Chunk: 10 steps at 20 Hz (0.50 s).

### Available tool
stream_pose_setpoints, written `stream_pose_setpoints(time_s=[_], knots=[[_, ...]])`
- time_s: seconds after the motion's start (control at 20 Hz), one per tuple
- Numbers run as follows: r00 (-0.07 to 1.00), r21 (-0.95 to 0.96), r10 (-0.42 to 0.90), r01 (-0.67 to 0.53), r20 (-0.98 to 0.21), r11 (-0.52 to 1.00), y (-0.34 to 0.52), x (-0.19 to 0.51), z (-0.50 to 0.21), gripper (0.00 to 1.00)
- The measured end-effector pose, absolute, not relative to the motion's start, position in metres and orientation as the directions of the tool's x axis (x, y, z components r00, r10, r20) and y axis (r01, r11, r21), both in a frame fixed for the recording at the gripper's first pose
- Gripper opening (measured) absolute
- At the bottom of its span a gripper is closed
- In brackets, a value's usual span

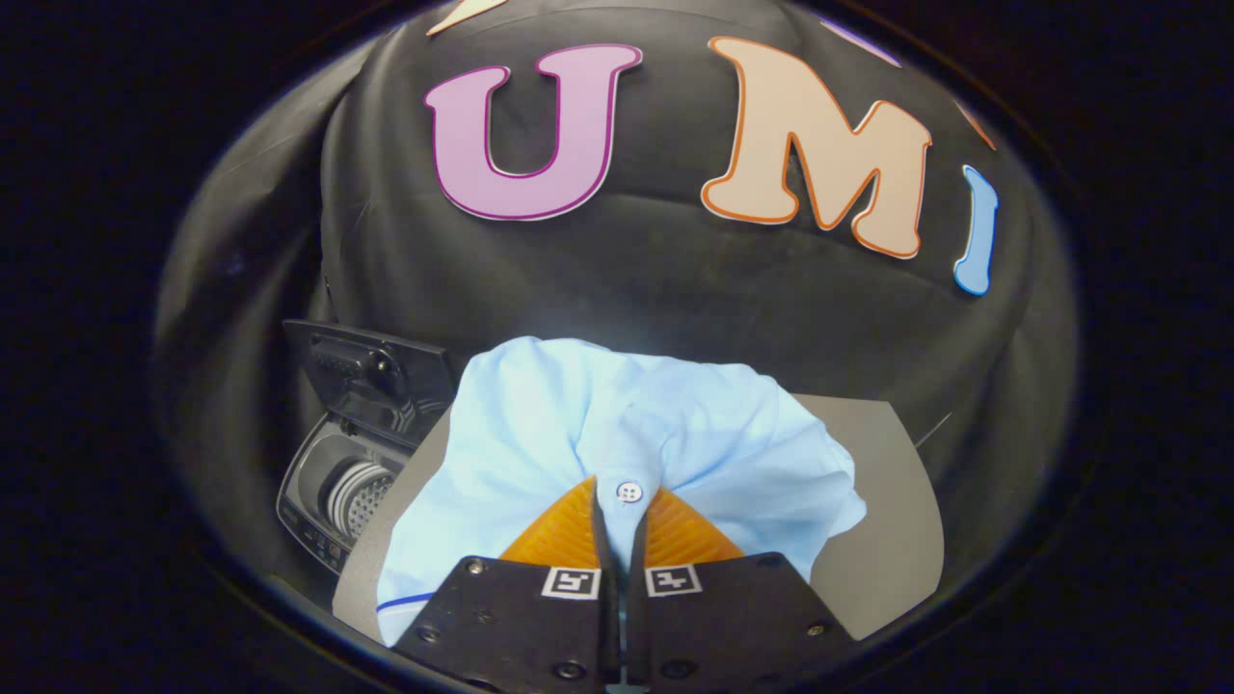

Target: Put the clothes into the washing machine and then close the washing machine lid.

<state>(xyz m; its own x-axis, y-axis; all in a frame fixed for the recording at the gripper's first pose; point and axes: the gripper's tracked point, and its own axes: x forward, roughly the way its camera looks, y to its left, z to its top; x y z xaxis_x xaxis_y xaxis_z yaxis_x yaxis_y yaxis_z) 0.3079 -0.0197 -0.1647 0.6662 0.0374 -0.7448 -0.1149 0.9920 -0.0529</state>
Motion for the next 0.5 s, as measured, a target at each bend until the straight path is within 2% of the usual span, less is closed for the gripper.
stream_pose_setpoints(time_s=[0.5], knots=[[0.670, -0.048, 0.036, -0.107, -0.742, 0.993, -0.0193, 0.3081, -0.1650, 0.03]])
